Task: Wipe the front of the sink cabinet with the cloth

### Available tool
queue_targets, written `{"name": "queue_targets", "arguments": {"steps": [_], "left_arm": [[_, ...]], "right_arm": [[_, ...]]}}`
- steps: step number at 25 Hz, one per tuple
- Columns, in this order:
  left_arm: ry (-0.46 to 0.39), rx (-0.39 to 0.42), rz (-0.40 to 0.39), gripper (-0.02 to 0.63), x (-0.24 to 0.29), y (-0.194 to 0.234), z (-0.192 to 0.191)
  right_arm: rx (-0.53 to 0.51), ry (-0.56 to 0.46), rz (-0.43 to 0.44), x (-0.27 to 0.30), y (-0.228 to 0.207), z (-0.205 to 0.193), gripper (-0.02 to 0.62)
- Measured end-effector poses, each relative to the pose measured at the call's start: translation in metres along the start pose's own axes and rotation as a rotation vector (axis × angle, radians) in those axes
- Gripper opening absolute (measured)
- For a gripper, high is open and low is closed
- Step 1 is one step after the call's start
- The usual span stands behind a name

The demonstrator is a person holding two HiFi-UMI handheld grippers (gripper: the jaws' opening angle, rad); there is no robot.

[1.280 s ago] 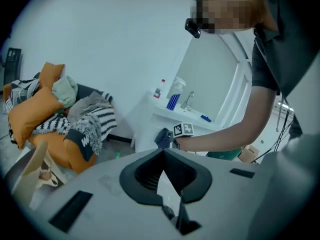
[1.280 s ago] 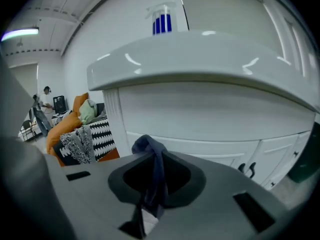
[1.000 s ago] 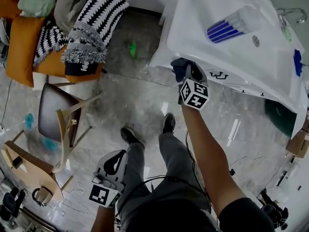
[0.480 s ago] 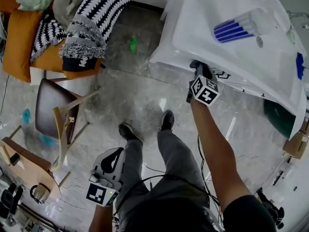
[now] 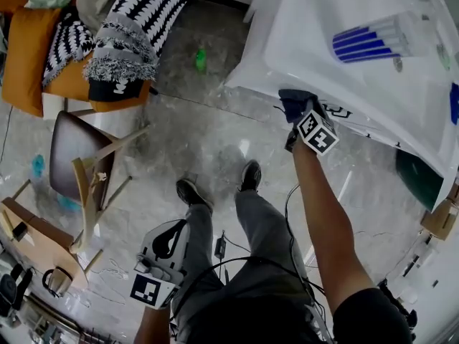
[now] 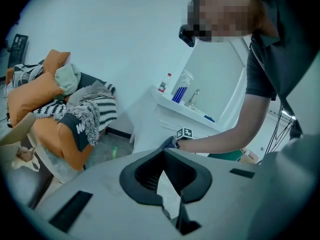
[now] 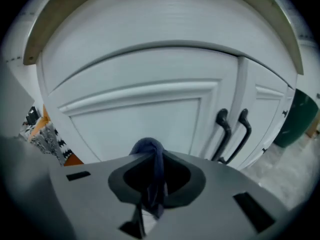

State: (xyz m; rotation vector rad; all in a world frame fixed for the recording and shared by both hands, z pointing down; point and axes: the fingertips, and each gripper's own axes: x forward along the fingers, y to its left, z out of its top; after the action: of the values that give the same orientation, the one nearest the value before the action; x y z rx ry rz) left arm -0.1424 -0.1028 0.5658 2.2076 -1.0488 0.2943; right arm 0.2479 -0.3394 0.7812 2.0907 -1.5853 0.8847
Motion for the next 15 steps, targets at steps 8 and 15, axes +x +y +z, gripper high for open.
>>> {"name": "queue_targets", "arguments": {"steps": [8,15], "left_arm": [[0.021,-0.021,0.019,0.005,0.018,0.024,-0.036],[0.06,-0.015,0.045,0.005,0.03,0.049,-0.069]], "right_arm": [[-0.096,0.109,0.056,0.07,0.048,-0.076,0.035],[-0.083,0.234,0.166,0.136,0.101,-0.153,0.035]]}}
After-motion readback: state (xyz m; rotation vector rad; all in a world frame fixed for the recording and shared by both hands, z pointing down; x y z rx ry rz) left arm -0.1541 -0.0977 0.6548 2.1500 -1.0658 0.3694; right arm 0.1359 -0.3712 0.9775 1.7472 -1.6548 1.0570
